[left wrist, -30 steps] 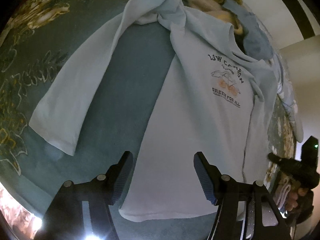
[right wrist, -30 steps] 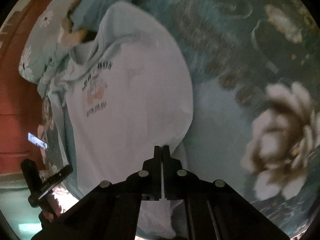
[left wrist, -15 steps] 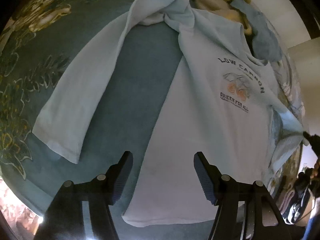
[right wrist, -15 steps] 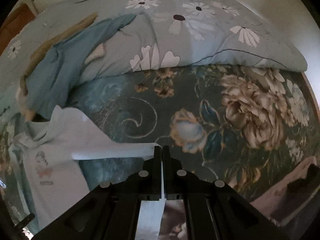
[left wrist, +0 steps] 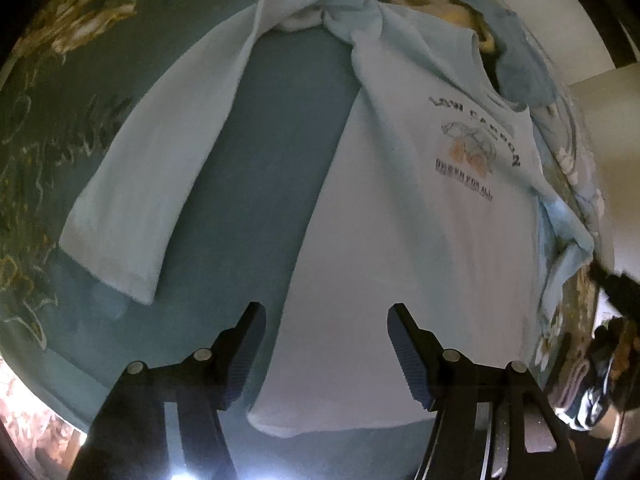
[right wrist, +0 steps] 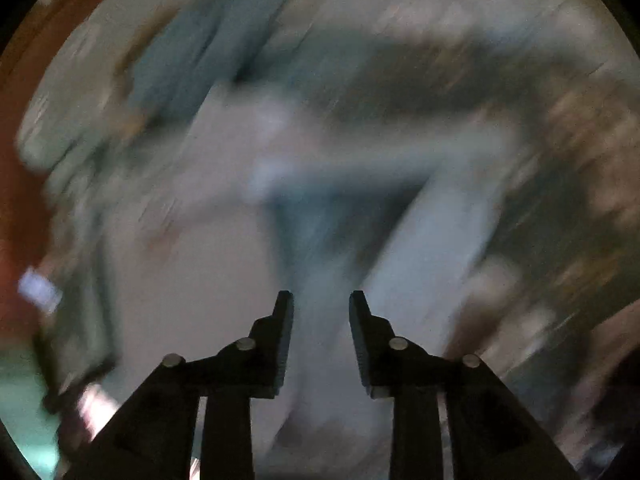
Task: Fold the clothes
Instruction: 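Fold the sleeve across the T-shirt body with the right gripper and release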
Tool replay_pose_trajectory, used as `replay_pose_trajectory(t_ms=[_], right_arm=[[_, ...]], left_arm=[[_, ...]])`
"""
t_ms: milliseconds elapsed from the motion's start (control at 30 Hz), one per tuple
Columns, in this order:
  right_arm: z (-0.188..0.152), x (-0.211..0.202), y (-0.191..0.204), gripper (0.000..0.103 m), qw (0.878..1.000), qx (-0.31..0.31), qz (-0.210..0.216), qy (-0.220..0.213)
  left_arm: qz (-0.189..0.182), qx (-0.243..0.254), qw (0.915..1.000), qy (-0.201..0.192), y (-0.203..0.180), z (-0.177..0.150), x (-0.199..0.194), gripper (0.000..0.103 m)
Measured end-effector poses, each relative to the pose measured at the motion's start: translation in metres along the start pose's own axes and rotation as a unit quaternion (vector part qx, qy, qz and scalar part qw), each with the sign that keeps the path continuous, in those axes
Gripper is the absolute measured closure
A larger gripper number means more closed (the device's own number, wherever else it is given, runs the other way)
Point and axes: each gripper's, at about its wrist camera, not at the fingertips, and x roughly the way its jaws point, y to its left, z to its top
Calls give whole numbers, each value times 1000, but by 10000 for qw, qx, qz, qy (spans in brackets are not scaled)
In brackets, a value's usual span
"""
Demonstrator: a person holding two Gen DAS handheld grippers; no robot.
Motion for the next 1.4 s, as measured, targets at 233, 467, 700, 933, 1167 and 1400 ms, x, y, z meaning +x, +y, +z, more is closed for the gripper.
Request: replay_pose_trajectory(t_ms=[233,467,700,933,1167,1400], right_arm=[[-62,69,5,73,9876,562,468,1387],[-81,87,1,73,9779,1262,865,1427],[-81,75,17,97,9829,1107,905,1159],[-79,49,35,101,9923,380,454,1084],[-90,39,31,101,9892,-191,87,1451],[-94,80,41,101,9742,-636,-568,2090]], left_arm=[[-236,46,9994,238,25,-21,-1,36],[-686,-79,9963,514,38,-32,9,36],[-937,-94,9948,390,39,-31,4,74],[-814,63,9965,-156,29,-27,-28,101],[-651,308,9966,-410,40,-40,-65,101],[107,463,9988,-102,58,-63,-28,101]])
